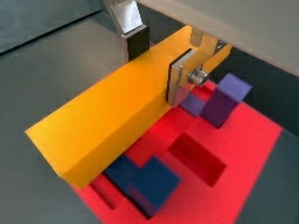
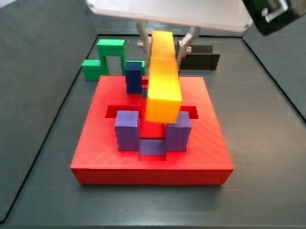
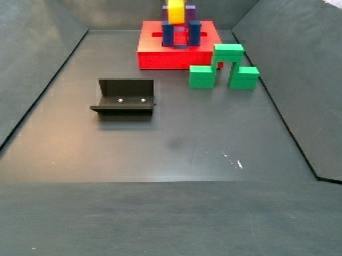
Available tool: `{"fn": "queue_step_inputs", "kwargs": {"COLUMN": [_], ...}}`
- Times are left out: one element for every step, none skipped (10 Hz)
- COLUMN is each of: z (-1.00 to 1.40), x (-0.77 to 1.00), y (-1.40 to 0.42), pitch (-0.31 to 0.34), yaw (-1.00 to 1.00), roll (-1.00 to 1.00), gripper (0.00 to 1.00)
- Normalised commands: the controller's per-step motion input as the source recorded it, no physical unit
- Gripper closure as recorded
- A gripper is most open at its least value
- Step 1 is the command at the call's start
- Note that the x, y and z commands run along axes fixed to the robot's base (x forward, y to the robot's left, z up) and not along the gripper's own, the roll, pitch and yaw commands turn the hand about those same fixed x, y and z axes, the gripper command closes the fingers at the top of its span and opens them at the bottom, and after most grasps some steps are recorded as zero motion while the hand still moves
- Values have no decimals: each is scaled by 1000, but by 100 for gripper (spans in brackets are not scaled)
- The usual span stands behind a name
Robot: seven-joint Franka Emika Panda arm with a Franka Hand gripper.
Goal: Pick up the yellow object. Move up. Move to above the board. Insert the yellow object.
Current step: Insert the yellow object.
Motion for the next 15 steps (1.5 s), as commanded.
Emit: {"fn": "queue_step_inputs", "kwargs": {"z": [-3, -203, -274, -240, -243, -197, -154, -126, -106, -106, -111, 0, 71, 80, 23], "x": [-154, -37, 11, 111, 51, 51, 31, 74, 146, 129, 60, 17, 80, 100, 77], "y": [-180, -111, 0, 0, 0, 0, 0, 0, 0, 0, 0, 0, 0, 0, 0], "pitch": [-7, 21, 106, 147, 150, 144, 140, 153, 169, 149, 121, 129, 236, 257, 244], "yaw": [63, 114, 89, 0, 0, 0, 0, 0, 17, 14, 11, -9, -203, -220, -186], "roll": [130, 173, 187, 147, 174, 133, 111, 121, 129, 104, 99, 80, 156, 176, 163], "gripper": [100, 100, 100, 100, 100, 100, 100, 100, 100, 100, 100, 100, 100, 100, 100]}}
